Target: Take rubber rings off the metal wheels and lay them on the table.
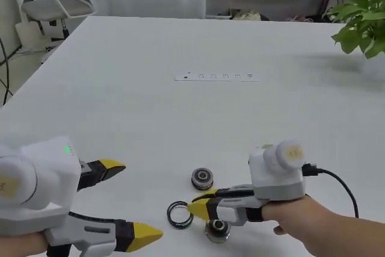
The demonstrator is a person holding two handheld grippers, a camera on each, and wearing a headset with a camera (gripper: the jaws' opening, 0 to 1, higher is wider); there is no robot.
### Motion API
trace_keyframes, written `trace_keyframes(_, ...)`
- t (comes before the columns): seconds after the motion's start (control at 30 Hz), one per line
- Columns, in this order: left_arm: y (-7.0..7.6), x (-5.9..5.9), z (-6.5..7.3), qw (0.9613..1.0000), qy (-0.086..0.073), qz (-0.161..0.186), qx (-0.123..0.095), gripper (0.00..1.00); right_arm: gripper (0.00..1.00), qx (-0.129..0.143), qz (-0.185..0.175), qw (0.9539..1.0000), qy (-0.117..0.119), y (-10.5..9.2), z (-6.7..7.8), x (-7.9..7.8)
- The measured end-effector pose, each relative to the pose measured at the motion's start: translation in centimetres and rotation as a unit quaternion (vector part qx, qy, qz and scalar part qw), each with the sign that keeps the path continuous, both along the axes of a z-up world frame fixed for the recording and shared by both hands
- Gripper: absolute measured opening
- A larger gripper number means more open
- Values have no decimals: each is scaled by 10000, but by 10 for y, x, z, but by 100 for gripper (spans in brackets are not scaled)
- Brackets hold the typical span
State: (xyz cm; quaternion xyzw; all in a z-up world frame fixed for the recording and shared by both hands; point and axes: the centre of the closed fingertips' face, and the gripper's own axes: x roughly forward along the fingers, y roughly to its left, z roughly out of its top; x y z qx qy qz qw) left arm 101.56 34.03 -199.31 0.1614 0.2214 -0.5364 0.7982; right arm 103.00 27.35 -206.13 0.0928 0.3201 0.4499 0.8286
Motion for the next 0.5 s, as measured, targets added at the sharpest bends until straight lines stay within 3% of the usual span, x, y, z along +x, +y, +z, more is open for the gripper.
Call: trace_keyframes(0.5, -2, 6, -5, 10000, 57, 2, 57, 73, 15, -36, -280, 9991, -303, -18, 8, 17)
